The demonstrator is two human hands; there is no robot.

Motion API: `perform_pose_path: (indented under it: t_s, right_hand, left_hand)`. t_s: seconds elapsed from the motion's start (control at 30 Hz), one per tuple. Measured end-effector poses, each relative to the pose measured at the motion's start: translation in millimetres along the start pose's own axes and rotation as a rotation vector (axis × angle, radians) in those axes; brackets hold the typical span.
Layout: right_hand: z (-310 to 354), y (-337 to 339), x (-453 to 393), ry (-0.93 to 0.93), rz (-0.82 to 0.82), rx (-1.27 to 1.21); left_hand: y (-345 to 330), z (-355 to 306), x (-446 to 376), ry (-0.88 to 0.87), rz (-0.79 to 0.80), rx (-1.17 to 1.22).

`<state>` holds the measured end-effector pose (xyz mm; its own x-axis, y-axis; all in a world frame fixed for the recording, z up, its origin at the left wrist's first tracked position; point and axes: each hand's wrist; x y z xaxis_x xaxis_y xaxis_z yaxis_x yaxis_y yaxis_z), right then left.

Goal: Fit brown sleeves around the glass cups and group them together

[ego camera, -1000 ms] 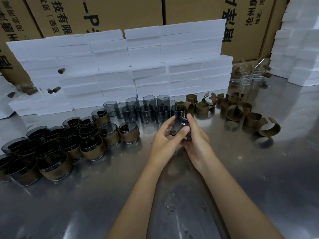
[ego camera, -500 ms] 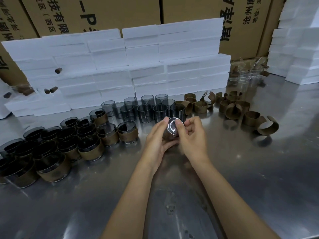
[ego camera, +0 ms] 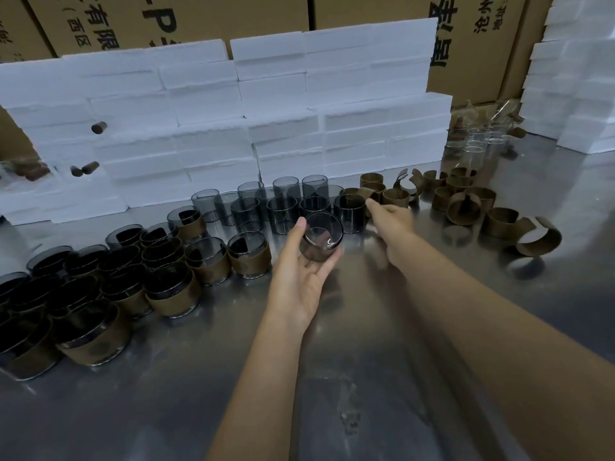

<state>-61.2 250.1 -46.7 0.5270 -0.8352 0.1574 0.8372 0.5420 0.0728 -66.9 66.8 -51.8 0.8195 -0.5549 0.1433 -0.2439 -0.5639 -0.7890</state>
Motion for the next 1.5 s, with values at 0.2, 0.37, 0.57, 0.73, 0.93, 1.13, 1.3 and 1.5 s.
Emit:
perform_pose_path:
  t_s: [0.2,0.37,0.57,0.73,0.93,1.13,1.3,1.5]
  right_hand:
    - [19,-19,-19,-0.153,-0.041,-0.189]
    - [24,-12,-19,-0.175,-0.041,-0.247]
    - [4,10,9,-0.029,-0.065,-0.236]
    - [-27,28,61,0.371,-0.091,-0.070]
    - [-21,24,120,0.902,-0.004,0.253]
    - [-24,26,138,0.861,0.044,0.312]
    - [-25,30,138,0.769,0.105,0.188]
    - [1,27,120,0.263,0.241,-0.106]
  left_hand:
    - [3,0,-2,0.018,0.036,0.032]
    - [4,0,-2,0.021,0.055,0.009]
    - [1,-1,0,0.013,0.043,-0.022]
    - [-3,1,3,-0.029,-0.002,-0.089]
    - [-8,2,10,-0.055,0.003,-0.281]
    - [-6,6,14,-0.093,0.047,-0.411]
    - [-9,5,14,-0.094,0.051,-0.425]
    - [-9,4,18,-0.040,0.174,-0.521]
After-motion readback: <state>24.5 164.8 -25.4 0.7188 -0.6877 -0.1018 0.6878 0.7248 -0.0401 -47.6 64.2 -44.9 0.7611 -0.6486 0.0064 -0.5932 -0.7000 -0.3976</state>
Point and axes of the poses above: each hand's wrist, its own x-axis away from the middle knuckle, its own y-axis out of the back of the hand, z = x × y, and after that the axes turned 2 degrees about x, right-handed
